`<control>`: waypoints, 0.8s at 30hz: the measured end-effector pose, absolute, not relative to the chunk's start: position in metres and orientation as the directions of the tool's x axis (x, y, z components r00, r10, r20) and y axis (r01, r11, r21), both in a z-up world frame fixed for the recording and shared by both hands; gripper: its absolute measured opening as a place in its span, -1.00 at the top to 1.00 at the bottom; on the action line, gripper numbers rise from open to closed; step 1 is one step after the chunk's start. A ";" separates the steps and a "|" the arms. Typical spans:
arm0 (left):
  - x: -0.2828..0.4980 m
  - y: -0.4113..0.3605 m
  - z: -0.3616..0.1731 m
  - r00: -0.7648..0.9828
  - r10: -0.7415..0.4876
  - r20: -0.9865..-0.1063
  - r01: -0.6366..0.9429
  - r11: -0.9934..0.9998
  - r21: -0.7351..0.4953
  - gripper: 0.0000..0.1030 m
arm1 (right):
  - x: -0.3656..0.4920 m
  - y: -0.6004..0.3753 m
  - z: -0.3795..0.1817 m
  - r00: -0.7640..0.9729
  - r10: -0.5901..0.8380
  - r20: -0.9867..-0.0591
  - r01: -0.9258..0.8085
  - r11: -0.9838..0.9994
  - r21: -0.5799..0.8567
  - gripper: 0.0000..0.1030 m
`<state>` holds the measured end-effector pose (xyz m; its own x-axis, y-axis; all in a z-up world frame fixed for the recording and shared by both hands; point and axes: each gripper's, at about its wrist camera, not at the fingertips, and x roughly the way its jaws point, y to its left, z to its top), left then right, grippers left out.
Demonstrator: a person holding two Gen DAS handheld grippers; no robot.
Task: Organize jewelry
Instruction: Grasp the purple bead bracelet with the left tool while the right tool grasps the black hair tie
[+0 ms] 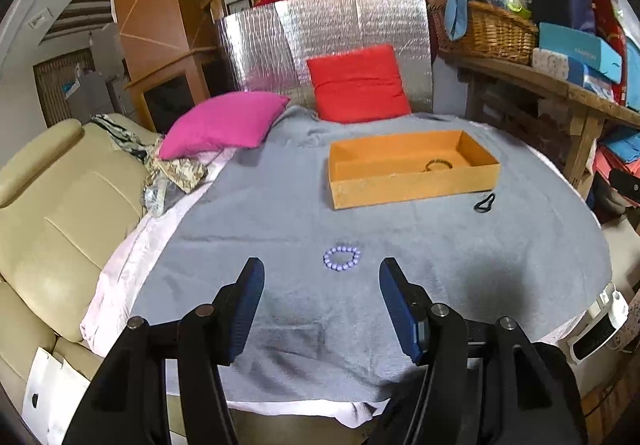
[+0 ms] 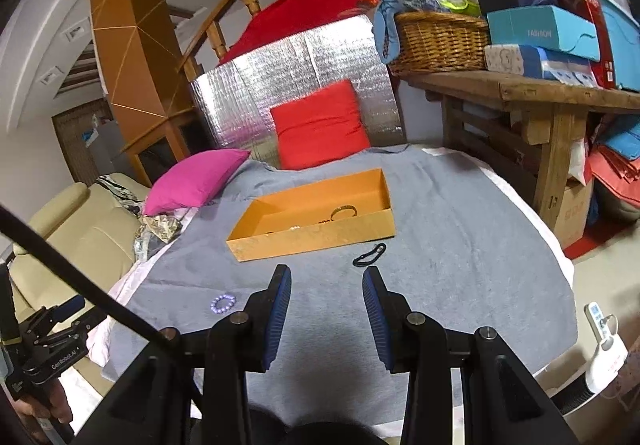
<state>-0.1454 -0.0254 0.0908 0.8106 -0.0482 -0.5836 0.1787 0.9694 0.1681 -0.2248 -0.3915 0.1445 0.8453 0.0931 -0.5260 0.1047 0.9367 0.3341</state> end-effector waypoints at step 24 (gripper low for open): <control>0.031 -0.026 -0.009 0.656 0.078 -0.751 0.104 0.976 0.193 -0.18 | -0.045 -0.415 0.029 0.704 0.145 -0.695 0.173 0.914 0.367 0.23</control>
